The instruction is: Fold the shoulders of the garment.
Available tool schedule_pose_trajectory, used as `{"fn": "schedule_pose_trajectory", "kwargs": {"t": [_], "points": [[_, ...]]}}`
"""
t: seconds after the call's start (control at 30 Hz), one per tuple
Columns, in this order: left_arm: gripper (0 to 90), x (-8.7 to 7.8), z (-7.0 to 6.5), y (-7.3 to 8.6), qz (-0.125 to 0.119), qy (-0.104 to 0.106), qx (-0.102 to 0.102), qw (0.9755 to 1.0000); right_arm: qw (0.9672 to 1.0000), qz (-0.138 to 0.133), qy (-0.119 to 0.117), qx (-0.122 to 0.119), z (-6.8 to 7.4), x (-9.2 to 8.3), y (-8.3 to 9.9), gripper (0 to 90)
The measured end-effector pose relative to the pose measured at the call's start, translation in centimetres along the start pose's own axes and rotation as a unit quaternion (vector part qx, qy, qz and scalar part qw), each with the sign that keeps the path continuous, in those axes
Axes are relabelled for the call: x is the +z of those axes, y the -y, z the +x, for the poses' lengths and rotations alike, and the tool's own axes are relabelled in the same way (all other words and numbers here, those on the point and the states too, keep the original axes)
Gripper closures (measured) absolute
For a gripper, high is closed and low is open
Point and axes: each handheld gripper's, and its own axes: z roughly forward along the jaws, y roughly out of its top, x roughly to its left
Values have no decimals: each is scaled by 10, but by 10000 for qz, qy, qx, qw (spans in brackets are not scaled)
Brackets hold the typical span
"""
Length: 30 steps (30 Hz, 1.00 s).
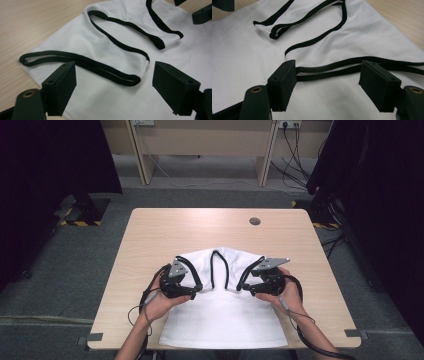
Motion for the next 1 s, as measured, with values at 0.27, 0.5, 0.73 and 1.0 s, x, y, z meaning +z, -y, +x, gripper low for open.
{"fn": "schedule_pose_trajectory", "kwargs": {"t": [0.27, 0.5, 0.73, 1.0], "points": [[183, -23, 18, 15, -269, -239, -291, 9989, 9989, -215, 167, 392, -22, -34, 16, 247], [181, -28, 24, 15, -330, -338, -361, 9982, 9960, -403, 376, 702, -40, -58, 33, 224], [178, -28, 24, 13, -309, -339, -347, 9983, 9941, -498, 481, 830, -45, -67, 41, 221], [177, -31, 26, 12, -327, -352, -353, 9982, 9938, -547, 491, 836, -44, -70, 40, 220]]}}
